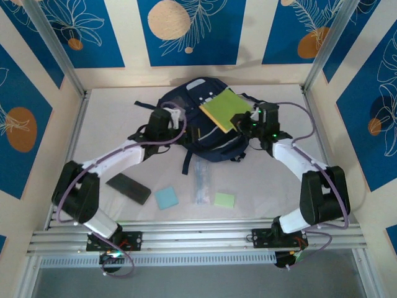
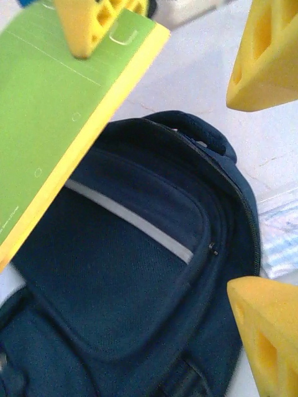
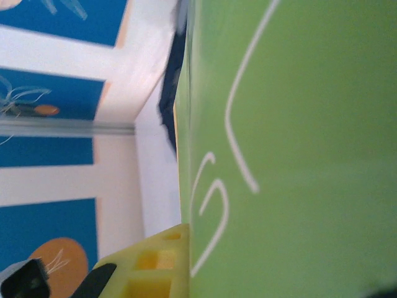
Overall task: Pack the student bag
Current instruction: Open the student bag at the top-center of the table.
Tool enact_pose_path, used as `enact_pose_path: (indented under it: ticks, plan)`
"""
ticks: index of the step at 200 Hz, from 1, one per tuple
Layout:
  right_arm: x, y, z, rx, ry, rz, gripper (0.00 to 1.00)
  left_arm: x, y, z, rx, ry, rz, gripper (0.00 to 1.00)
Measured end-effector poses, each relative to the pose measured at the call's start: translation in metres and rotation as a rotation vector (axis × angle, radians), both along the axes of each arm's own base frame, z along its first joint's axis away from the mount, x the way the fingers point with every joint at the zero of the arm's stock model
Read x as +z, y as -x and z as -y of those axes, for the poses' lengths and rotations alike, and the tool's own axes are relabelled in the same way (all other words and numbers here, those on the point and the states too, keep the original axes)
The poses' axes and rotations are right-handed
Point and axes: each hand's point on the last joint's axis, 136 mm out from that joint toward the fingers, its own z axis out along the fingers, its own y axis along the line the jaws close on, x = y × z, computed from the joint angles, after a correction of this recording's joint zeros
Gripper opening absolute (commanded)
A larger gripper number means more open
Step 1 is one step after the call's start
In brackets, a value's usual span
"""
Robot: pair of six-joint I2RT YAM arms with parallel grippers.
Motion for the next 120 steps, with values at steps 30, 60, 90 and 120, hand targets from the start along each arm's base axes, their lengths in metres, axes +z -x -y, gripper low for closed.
enact_pose_path:
  ticks: [30,60,90,120]
  plan:
    - [-0.011,0.014,0.055,-0.08,0.073,-0.049,0.0,-0.013,-0.007,0.047,-0.165,-0.115,0.042,0.7]
    - [-0.022,0.038,0.094,-0.15,0.102,-0.09,0.0,-0.027,-0.001,0.087,-0.316,-0.2,0.072,0.7]
    - [-0.027,0.057,0.124,-0.214,0.111,-0.106,0.0,-0.045,0.003,0.107,-0.413,-0.256,0.06,0.7]
    - [-0.028,0.071,0.138,-0.241,0.106,-0.104,0.0,-0.066,0.005,0.115,-0.471,-0.313,0.03,0.7]
